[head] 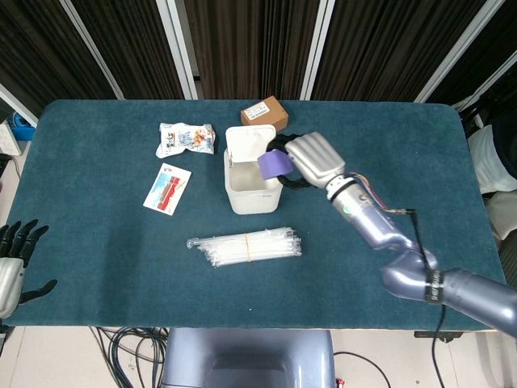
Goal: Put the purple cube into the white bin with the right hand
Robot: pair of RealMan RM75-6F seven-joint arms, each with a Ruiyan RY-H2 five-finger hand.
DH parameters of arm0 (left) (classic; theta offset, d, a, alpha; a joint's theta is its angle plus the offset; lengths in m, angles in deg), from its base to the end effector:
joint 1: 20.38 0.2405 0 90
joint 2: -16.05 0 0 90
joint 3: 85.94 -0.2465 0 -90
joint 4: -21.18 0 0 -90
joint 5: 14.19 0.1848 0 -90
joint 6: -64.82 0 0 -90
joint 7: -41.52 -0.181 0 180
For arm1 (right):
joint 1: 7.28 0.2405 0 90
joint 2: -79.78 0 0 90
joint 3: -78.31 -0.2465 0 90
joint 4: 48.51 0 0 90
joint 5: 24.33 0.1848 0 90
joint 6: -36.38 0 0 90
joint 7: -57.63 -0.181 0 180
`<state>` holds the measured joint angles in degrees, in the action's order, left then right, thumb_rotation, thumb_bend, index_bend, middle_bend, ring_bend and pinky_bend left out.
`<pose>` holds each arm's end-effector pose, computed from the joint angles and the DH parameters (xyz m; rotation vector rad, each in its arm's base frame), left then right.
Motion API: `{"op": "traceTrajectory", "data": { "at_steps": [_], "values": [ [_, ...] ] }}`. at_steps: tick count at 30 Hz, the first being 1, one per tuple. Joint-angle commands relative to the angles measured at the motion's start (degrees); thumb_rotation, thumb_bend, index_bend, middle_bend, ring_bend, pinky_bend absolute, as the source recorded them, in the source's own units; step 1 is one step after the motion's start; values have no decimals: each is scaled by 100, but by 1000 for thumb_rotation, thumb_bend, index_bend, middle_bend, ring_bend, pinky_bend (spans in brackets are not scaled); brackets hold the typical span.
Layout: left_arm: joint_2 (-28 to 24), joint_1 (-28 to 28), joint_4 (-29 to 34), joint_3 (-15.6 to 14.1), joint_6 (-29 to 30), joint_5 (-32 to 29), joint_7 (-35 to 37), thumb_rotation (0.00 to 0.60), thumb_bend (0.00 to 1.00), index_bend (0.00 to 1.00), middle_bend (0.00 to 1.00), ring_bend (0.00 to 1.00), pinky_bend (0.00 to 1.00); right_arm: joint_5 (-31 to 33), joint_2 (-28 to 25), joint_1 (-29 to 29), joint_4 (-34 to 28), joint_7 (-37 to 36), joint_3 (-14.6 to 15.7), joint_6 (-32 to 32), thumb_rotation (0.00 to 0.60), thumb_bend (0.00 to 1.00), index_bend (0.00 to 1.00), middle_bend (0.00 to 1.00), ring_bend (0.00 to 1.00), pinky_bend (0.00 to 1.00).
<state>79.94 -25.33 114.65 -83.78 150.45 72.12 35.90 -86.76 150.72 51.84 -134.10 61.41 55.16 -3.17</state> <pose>-0.2881 0.2131 0.1764 -1.4200 -0.8381 -0.8482 -0.0116 -0.4470 0.1070 1.9222 -0.8407 1.1803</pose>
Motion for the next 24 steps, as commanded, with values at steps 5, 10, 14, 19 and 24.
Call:
{"op": "traceTrajectory", "data": {
  "at_steps": [5,10,14,19,24],
  "values": [
    [-35,7,3,-4,13,12,78,600,74,191,151,0,0,1346,411,729,281,1273,436,507,600,109,217,220,248,446],
    [-47,14,-4,-8,35,36,102,600,74,191,152,0,0,2366,275,1097,252,1743,849,782,600,6,64,90,137,394],
    [-43,13,-8,-9,34,35,103,600,74,191,151,0,0,2885,80,1224,-35,1806,926,508,600,0,57,85,136,394],
    [-46,13,-3,-6,37,33,106,600,74,191,151,0,0,2609,-739,766,-1081,1627,894,-188,600,12,69,98,145,391],
    [-36,13,3,-1,35,18,82,600,74,191,151,0,0,1869,-1894,-281,-2546,1347,1225,-990,600,43,84,113,145,360]
  ]
}}
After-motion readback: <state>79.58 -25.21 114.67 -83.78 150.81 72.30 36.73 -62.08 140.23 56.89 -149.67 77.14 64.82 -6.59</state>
